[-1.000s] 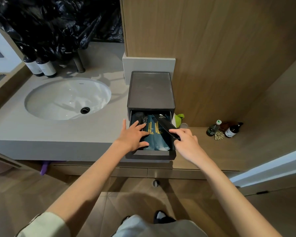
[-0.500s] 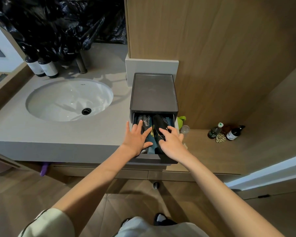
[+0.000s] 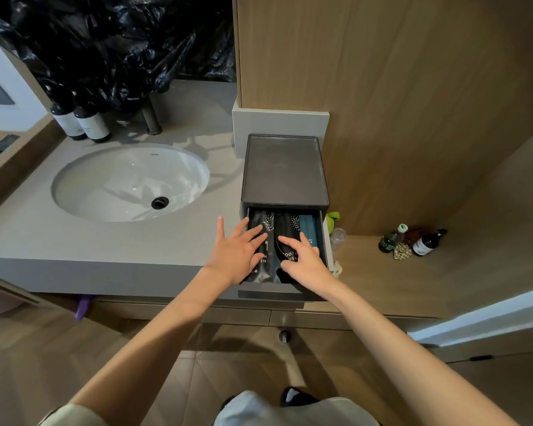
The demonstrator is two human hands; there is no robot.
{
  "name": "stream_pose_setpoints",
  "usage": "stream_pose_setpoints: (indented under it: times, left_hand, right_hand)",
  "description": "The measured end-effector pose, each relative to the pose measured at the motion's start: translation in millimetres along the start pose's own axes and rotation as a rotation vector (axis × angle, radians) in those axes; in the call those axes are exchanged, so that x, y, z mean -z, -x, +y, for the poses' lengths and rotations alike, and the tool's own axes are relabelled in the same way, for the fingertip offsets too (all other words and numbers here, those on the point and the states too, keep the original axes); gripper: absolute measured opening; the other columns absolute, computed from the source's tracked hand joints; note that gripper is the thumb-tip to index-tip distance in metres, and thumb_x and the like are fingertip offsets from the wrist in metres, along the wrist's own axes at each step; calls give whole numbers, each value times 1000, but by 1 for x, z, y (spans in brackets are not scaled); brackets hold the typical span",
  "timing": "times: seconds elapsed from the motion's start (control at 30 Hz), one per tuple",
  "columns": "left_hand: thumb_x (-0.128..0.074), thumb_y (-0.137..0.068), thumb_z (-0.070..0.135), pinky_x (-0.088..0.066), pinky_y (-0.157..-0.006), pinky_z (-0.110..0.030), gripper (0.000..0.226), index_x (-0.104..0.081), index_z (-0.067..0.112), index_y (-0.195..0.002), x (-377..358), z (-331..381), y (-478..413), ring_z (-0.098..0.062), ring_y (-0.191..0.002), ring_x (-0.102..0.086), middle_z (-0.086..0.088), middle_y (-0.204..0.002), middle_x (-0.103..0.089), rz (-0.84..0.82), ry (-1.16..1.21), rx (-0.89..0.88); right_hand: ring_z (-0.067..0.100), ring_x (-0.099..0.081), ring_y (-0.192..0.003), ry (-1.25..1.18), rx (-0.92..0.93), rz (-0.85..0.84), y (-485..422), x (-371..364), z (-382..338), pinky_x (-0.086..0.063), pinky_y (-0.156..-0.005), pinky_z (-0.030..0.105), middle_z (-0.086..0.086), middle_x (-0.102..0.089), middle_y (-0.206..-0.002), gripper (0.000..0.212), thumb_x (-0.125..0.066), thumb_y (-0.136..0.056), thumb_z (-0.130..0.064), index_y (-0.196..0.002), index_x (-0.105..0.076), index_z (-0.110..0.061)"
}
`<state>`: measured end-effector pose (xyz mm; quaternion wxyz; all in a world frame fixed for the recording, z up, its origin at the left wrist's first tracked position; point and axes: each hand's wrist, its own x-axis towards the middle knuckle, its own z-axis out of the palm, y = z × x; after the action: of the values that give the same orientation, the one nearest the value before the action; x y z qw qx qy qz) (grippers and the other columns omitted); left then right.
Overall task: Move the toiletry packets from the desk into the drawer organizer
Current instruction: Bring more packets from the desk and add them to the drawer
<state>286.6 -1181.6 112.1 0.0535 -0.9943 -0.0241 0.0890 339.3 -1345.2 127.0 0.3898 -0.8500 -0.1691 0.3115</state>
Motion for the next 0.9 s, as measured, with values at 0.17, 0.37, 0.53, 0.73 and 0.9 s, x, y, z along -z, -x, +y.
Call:
stream_pose_setpoints:
  times: [0.17,0.37,0.53,0.73,0.9]
  left_hand:
    - [-24,-100,46,3,-112,-65,53,-16,30,-150,-1,-3,-6,-22,-148,-1,9,-159,-13,-1,38,16]
    - [-29,-100,43,2,-113,-63,52,-18,31,-149,-3,-5,-10,-21,-148,-1,9,-159,-16,-5,159,21]
    - [-35,-99,36,4,-115,-60,53,-21,24,-149,-1,-10,-6,-16,-148,-1,9,-158,-19,-4,232,13]
    - [-35,-100,37,7,-115,-55,52,-23,23,-149,-2,-9,4,-13,-148,-3,8,-157,-22,34,289,-21]
    - [-27,-99,46,7,-116,-55,54,-21,27,-150,-2,-1,7,-12,-148,-2,8,-158,-19,56,303,-75]
  right_hand:
    - [16,-30,-133,-222,-2,78,2,-8,3,-30,-104,36,1,-14,-160,61,-39,-89,-4,-131,-44,-48]
    - [23,-2,-148,-99,30,-3,0,-5,8,-17,-114,37,-2,-3,-162,64,-44,-91,-3,-146,-33,-32]
    - [30,19,-146,90,6,-99,-11,-12,0,-5,-117,48,-1,20,-160,76,-57,-90,-47,-152,-16,-32]
    - [26,2,-148,171,87,-33,-19,1,10,-9,-118,44,4,4,-162,48,-37,-102,-23,-149,-31,-31]
    - [-2,-55,-86,242,203,-47,-21,7,21,-48,-90,24,-3,-4,-162,63,-55,-93,-7,-148,-32,-27]
